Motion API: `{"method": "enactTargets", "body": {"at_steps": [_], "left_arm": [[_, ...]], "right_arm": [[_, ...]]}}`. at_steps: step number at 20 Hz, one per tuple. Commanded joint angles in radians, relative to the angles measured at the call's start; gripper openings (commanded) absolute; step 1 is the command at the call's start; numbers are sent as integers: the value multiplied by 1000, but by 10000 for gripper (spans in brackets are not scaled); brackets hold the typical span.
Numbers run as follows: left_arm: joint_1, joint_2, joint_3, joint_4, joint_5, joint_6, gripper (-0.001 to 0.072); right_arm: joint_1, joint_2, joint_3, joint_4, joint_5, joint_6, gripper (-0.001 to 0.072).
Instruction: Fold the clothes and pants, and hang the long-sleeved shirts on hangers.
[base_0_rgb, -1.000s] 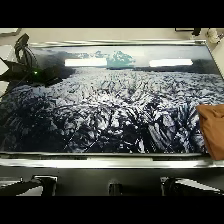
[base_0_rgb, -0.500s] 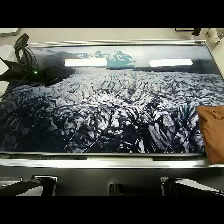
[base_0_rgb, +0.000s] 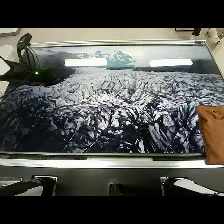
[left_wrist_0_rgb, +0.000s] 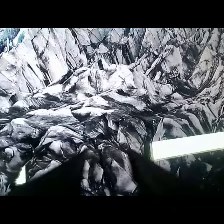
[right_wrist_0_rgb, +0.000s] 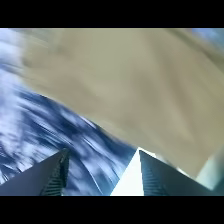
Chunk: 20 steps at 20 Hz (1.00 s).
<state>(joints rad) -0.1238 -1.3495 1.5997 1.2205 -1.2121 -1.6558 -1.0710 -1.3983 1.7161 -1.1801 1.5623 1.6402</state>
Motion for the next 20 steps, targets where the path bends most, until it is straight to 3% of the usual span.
{"method": "enactTargets", "body": {"at_steps": [1,2,3,6,8,10,14,20], "left_arm": [[-2,-30,0,4,-47,74,690],[-2,-48,0,13,-75,74,704],[-9,-67,0,48,-115,73,704],[-82,-80,-56,343,-198,55,703],[-140,-53,-140,473,-176,-32,703],[-153,-32,-209,468,-112,-160,705],[-152,-40,-212,459,-78,-169,704],[-152,-40,-212,459,-77,-167,704]], "right_arm": [[369,40,76,-9,-228,-108,517],[500,37,72,-76,-218,-107,553],[627,27,59,-161,-185,-84,713],[890,-60,9,-261,14,20,711],[971,-131,-3,-259,124,47,709],[1009,-163,-3,-259,124,74,710],[1019,-164,-2,-256,70,159,709],[1019,-164,-2,-256,70,159,707]]}}
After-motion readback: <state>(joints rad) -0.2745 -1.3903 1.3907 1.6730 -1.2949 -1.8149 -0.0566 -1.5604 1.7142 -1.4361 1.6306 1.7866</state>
